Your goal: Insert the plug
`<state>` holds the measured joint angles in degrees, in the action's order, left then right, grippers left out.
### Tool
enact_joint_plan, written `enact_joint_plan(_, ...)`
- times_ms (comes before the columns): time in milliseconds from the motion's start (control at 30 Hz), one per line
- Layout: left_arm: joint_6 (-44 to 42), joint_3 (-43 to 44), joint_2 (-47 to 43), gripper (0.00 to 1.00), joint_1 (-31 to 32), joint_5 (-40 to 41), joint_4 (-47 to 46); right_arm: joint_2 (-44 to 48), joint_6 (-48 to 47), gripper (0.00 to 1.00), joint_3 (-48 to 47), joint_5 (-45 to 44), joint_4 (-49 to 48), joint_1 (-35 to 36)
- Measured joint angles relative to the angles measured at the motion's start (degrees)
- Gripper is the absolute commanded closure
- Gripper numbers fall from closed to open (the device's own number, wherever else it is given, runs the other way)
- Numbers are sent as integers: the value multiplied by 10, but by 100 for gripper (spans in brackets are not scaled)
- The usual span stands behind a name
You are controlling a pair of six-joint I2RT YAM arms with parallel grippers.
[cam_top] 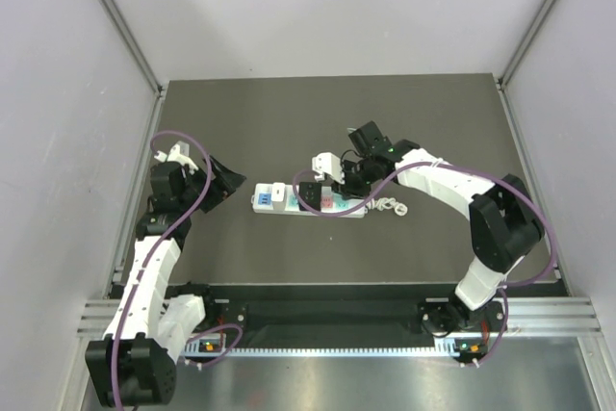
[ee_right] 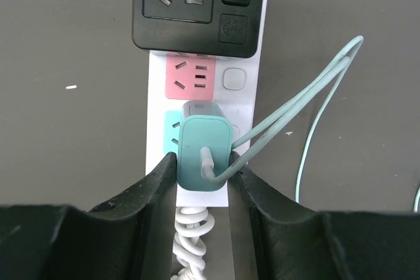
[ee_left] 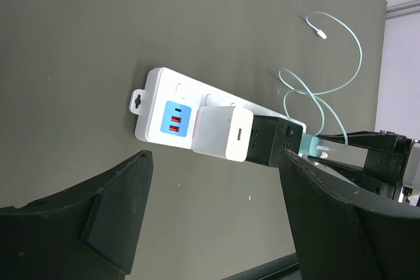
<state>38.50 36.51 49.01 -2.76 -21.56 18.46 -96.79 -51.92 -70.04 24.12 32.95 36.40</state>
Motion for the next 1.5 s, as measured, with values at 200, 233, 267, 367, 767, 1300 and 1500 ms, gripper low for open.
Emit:
enact_joint_plan(200, -1, 0, 0, 18, 0, -1, 0, 6, 0, 100, 13, 5, -9, -13)
enact_joint_plan(233, -1, 0, 0, 18, 0, -2, 0, 6, 0, 100, 14, 4, -9, -14)
enact_joint_plan(267, -1, 0, 0, 18, 0, -3, 0, 6, 0, 100, 14, 4, -9, -14)
enact_joint_plan(367, -1, 0, 0, 18, 0, -7, 0, 6, -2, 100, 14, 4, -7, -14)
enact_joint_plan(767, -1, -2, 0, 18, 0, -13, -2, 10, -6, 100, 10, 4, 2, -14)
enact_joint_plan(1300, -1, -7, 0, 18, 0, -15, -4, 15, -10, 100, 3, 0, 18, -14)
enact_joint_plan(1500, -1, -8, 0, 18, 0, -15, -5, 15, -15, 100, 3, 0, 19, -14)
